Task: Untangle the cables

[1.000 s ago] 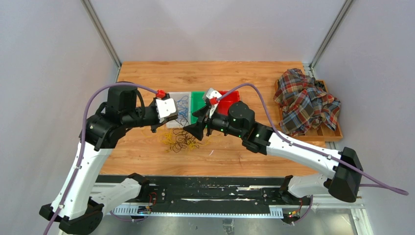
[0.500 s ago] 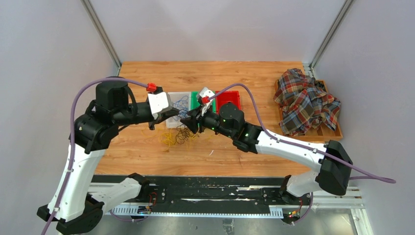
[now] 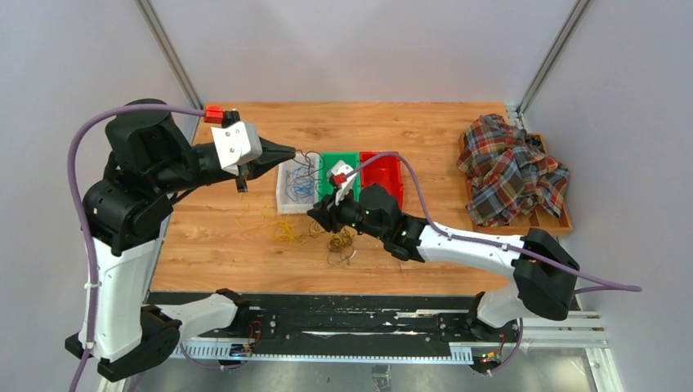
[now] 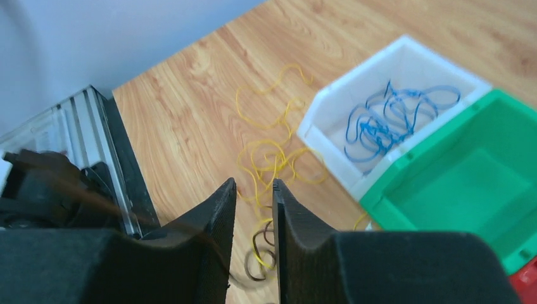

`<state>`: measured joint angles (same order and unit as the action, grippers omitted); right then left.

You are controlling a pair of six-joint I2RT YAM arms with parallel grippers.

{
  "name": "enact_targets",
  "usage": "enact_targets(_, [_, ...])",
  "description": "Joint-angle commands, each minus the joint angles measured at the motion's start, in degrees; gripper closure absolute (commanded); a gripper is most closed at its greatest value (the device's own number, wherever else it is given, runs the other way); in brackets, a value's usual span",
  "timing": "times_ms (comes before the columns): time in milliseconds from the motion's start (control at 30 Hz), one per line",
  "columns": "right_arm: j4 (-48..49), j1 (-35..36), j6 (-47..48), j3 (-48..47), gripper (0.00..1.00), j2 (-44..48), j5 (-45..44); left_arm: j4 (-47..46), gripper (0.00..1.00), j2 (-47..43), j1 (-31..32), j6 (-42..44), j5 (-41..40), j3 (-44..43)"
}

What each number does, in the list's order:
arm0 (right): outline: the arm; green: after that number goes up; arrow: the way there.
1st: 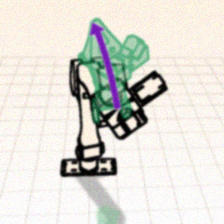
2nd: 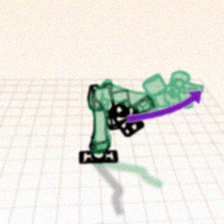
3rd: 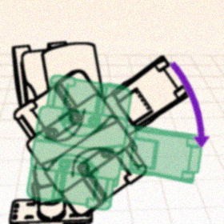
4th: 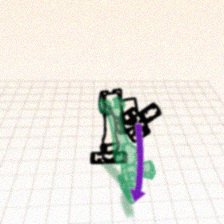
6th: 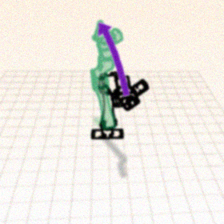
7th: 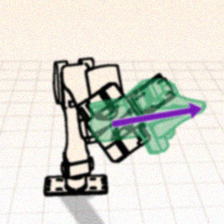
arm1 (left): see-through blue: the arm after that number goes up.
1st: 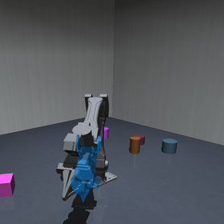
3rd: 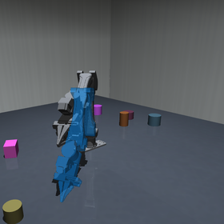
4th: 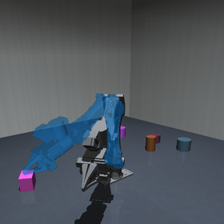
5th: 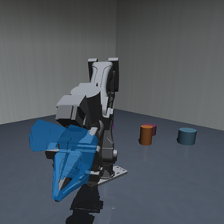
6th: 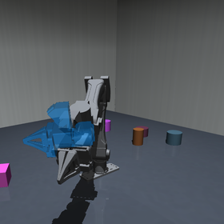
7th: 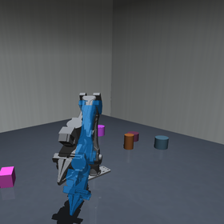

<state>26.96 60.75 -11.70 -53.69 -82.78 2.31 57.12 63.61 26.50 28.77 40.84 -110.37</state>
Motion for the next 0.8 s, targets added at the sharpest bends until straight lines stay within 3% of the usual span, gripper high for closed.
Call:
enact_targets(0, [3.67, 0.86, -3.94, 4.69, 0.73, -1.71, -1.57, -0.81, 1.0, 1.97, 0.52, -0.91, 0.49, -5.48])
enact_targets(333, [6.33, 1.21, -7.43, 11.84, 0.73, -2.29, -3.38, -8.81, 1.0, 4.36, 0.48, -3.07, -5.23, -12.18])
enact_targets(767, [7.87, 1.21, -8.97, 12.53, 0.64, 0.51, 0.45, -39.87, 1.0, -0.11, 0.51, -6.91, -23.38, -7.72])
